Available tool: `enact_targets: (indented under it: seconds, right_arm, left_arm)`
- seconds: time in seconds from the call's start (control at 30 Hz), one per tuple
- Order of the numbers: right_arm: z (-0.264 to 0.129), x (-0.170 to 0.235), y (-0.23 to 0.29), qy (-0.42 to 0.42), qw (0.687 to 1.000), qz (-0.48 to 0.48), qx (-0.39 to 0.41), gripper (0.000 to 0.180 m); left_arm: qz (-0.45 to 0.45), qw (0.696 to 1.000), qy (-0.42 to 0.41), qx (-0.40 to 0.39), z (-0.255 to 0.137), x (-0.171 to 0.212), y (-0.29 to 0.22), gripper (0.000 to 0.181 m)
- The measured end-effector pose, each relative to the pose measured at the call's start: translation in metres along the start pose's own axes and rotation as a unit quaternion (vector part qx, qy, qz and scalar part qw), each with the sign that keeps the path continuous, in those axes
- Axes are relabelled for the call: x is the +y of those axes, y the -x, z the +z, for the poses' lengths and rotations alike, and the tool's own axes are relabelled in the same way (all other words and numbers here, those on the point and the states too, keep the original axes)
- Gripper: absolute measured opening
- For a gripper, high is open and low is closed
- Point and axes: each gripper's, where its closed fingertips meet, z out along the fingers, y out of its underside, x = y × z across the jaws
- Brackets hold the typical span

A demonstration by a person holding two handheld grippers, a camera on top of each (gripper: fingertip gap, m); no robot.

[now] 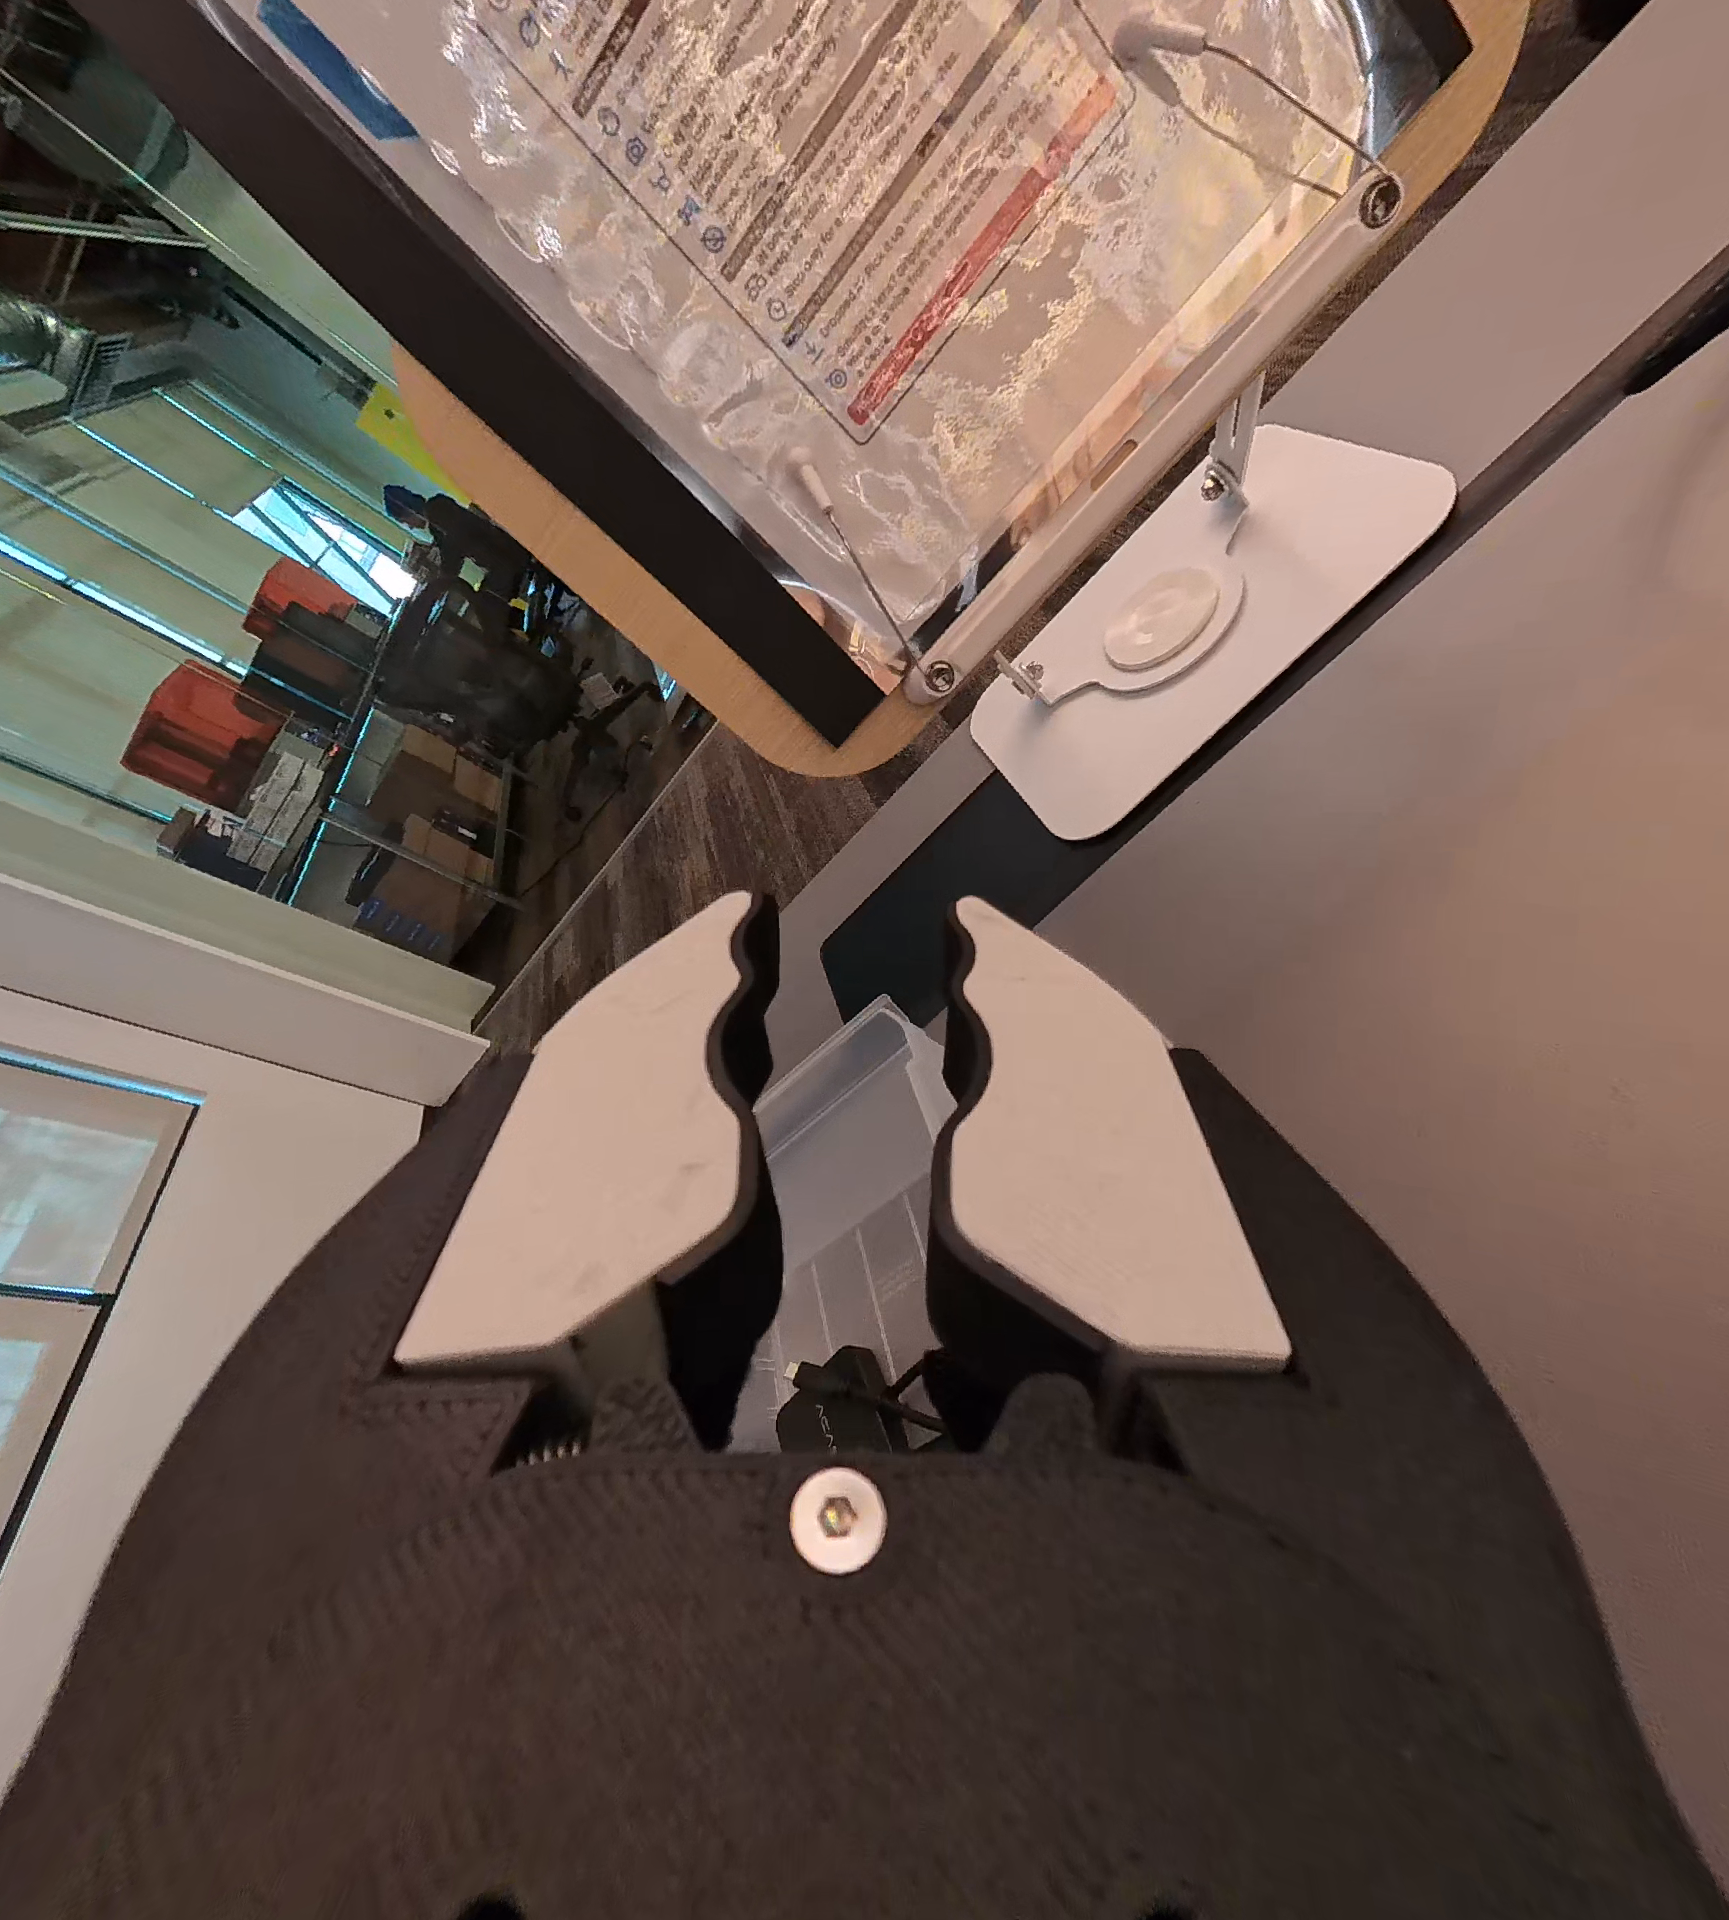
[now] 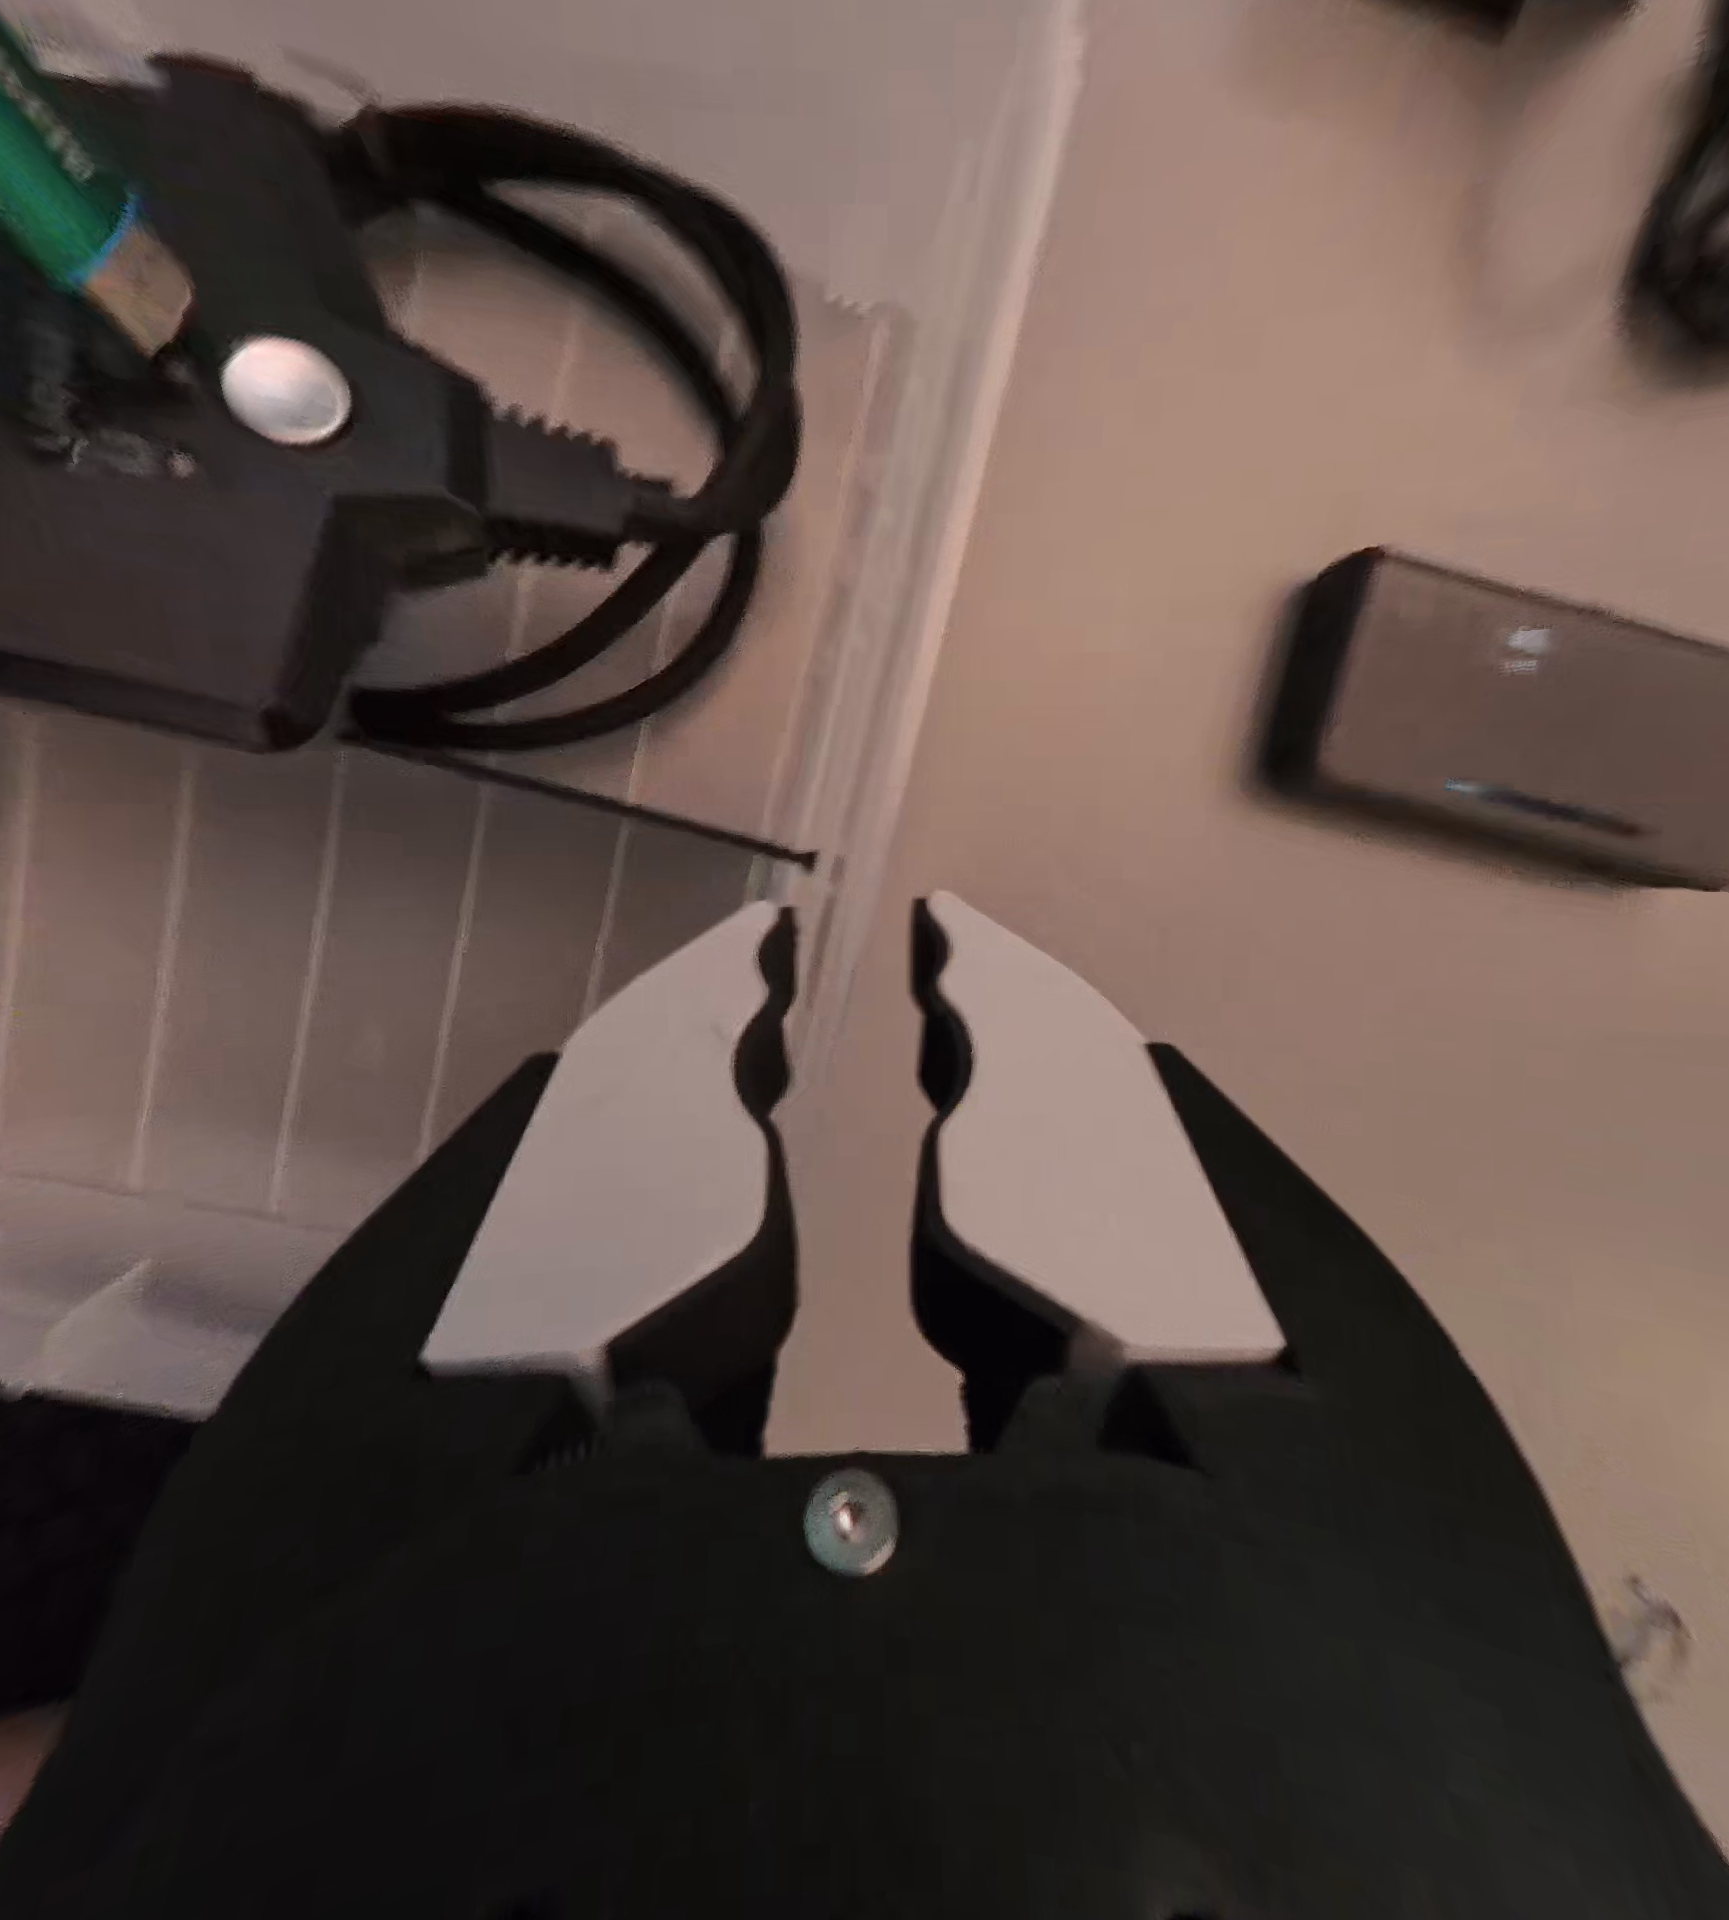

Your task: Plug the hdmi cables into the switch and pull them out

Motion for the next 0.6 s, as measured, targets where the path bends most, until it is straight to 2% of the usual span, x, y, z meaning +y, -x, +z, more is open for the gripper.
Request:
enact_targets:
  seconds: [0.03, 0.33, 0.43, 0.6]
  right_arm:
    - [0.002, 0.003, 0.009, 0.008, 0.999, 0.001, -0.032, 0.009]
    - [-0.008, 0.024, 0.017, 0.046, 0.991, 0.087, -0.095, 0.008]
    - [-0.011, 0.023, 0.012, 0.044, 0.989, 0.109, -0.087, 0.018]
    - [-0.029, 0.008, -0.002, -0.012, 0.991, 0.122, -0.05, 0.026]
  left_arm:
    - [0.001, 1.0, 0.002, 0.001, 0.001, 0.0, -0.001, 0.029]
    - [-0.002, 0.999, 0.004, 0.032, 0.008, 0.0, -0.018, 0.029]
    - [-0.011, 0.999, 0.001, 0.038, 0.007, 0.0, -0.018, 0.029]
    - [-0.021, 0.999, 0.001, 0.044, 0.008, 0.001, -0.018, 0.029]
